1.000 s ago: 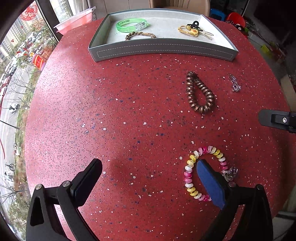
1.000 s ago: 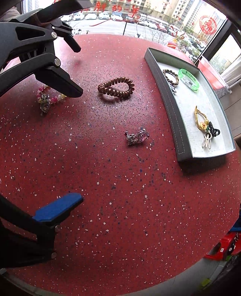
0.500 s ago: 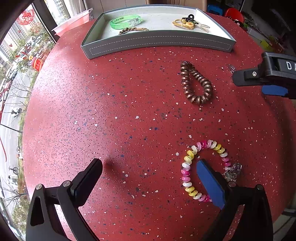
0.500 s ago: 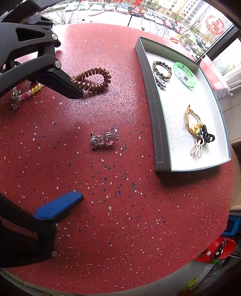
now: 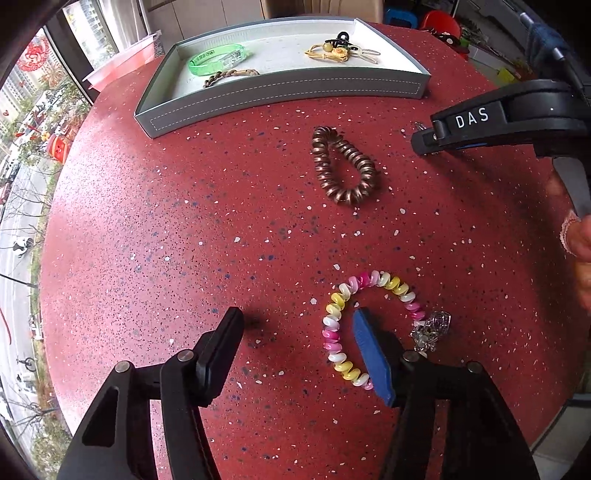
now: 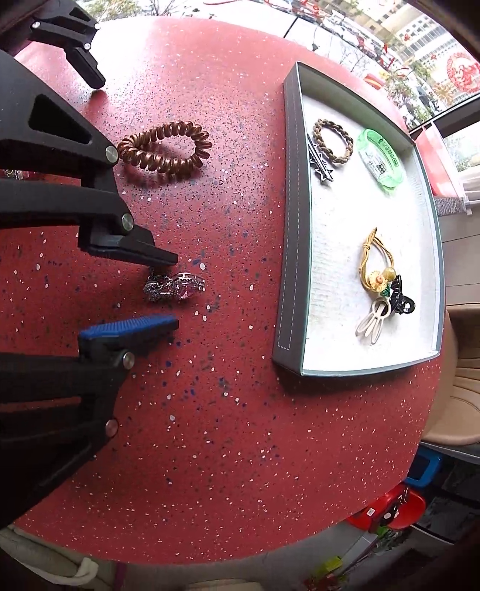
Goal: Organize jewelry
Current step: 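Grasp the silver charm with the right gripper while the left grasps the pink-yellow beaded bracelet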
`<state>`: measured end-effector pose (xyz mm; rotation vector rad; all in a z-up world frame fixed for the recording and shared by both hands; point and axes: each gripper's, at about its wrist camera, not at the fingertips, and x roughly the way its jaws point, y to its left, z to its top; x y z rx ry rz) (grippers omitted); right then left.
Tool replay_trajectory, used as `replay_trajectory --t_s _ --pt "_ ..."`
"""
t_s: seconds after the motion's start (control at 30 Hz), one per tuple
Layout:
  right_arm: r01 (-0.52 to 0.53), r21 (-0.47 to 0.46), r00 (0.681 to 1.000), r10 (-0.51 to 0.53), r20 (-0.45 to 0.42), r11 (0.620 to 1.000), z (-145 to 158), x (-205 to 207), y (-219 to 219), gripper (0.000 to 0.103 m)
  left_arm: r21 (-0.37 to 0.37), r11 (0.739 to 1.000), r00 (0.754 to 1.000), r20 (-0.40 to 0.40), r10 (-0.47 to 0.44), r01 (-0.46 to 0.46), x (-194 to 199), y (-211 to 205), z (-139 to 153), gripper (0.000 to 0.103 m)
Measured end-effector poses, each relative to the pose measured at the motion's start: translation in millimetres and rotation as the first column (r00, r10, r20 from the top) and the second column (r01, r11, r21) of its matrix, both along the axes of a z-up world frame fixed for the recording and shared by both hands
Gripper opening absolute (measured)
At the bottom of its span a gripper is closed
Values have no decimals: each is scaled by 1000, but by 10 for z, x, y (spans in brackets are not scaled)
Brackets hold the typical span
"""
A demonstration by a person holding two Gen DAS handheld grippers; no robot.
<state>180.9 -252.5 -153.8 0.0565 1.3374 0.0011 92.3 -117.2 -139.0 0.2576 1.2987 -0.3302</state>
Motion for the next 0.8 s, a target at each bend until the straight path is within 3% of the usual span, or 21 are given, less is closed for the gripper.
replay_trajectory --t_s 0.23,0.27,0.3,0.53,0.8 --pt "27 63 1000 -27 9 998 71 -136 -141 16 -9 998 998 -12 -68 68 -87 -176 69 50" --pt "33 79 999 -34 9 996 86 -176 -185 16 -18 997 997 -16 -76 75 -90 -203 80 44" --pt "38 93 999 -40 10 995 103 -215 -215 16 -21 996 997 -16 -82 81 -100 -235 94 28" --pt "67 159 997 -71 19 985 241 -452 -378 16 -154 988 998 -60 -37 27 -73 -199 237 27" --pt "88 221 996 -94 14 971 398 -600 -473 16 -217 976 1000 -23 -10 4 11 -49 537 27"
